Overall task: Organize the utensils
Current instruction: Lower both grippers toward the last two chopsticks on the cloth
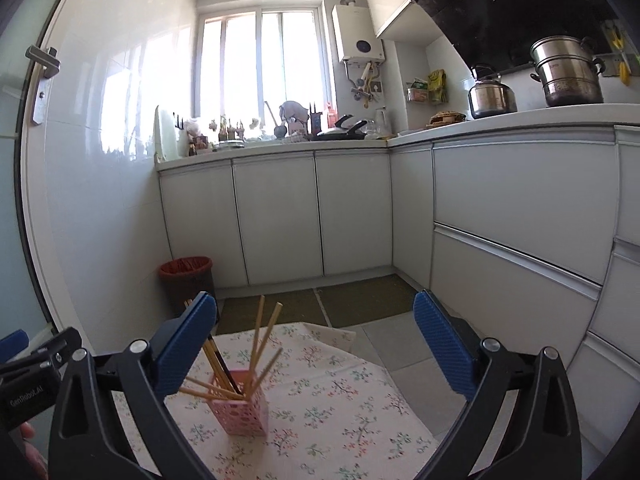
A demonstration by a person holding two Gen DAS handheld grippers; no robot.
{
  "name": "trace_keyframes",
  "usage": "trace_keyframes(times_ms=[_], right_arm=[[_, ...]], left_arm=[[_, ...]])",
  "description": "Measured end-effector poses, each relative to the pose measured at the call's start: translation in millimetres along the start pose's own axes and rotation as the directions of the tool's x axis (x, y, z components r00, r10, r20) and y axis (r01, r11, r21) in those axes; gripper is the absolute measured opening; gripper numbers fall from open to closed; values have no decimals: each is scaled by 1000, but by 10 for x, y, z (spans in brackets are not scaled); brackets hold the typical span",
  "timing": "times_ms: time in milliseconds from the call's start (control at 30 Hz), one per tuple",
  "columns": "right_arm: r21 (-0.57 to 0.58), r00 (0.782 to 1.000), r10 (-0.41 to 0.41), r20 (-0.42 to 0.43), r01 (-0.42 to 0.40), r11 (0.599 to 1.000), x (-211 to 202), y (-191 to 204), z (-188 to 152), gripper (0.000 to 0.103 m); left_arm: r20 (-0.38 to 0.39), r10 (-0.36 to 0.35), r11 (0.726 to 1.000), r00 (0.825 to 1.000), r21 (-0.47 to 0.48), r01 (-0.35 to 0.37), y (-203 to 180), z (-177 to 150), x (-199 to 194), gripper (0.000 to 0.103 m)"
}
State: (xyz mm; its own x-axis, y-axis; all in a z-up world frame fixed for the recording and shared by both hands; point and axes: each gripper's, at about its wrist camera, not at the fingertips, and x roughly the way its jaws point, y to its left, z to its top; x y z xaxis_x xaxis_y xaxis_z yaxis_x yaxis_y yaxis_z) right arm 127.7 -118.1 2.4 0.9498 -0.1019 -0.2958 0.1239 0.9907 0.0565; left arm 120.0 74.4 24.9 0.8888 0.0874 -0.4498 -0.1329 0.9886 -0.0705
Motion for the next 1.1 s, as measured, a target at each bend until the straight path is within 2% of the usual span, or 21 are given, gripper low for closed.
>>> trace_keyframes(times_ms=[133, 233, 300, 367, 433, 533, 700, 733, 800, 833, 867, 900, 1000, 1033, 1100], right_arm=[[-5, 994, -21, -105, 21, 1000, -11, -119, -112, 96], [20, 989, -30, -143, 34, 999, -56, -273, -206, 96], [35, 986, -31, -162, 37, 999, -89, -386, -261, 96], [49, 980, -18, -200, 28, 998, -88, -500, -332, 96], [60, 966, -15, -257, 31, 998, -63, -625, -436, 97], [67, 949, -21, -314, 44, 997, -38, -804, -638, 96], [85, 909, -26, -416, 67, 994, 70, -1028, -949, 96], [100, 897, -11, -442, 61, 993, 114, -1054, -973, 96], [105, 886, 0, -464, 55, 993, 157, -1088, -1001, 96], [103, 881, -1, -473, 56, 993, 174, -1098, -1018, 96], [102, 871, 6, -492, 51, 993, 206, -1107, -1043, 96], [97, 857, 13, -516, 44, 994, 239, -1104, -1062, 96], [72, 798, 10, -602, 41, 997, 352, -1103, -1180, 96], [69, 785, 7, -619, 46, 997, 372, -1111, -1214, 96], [54, 774, -18, -633, 68, 996, 392, -1137, -1245, 96]], left_arm=[[-9, -13, 998, 1000, 57, 14, -179, -60, -48, 96], [-31, -19, 994, 999, 104, 22, -289, -142, -44, 96], [-70, -23, 989, 997, 143, 33, -368, -223, 15, 96], [-144, -26, 978, 989, 203, 55, -474, -331, 135, 96], [-208, -12, 961, 978, 268, 69, -598, -458, 260, 96], [-225, 23, 938, 974, 343, 57, -745, -612, 359, 96], [-250, 34, 913, 968, 401, 72, -923, -755, 475, 96], [-263, 37, 908, 964, 411, 77, -953, -790, 516, 96], [-309, 31, 896, 950, 430, 111, -1030, -887, 614, 96], [-345, 22, 890, 938, 434, 138, -1065, -949, 658, 96], [-400, 11, 883, 917, 434, 178, -1103, -1019, 736, 96], [-465, -1, 878, 885, 423, 223, -1134, -1099, 824, 96], [-655, -25, 876, 755, 350, 332, -1202, -1382, 1077, 96], [-700, -23, 876, 714, 330, 352, -1214, -1474, 1163, 96], [-764, -23, 873, 645, 299, 386, -1233, -1629, 1284, 96]])
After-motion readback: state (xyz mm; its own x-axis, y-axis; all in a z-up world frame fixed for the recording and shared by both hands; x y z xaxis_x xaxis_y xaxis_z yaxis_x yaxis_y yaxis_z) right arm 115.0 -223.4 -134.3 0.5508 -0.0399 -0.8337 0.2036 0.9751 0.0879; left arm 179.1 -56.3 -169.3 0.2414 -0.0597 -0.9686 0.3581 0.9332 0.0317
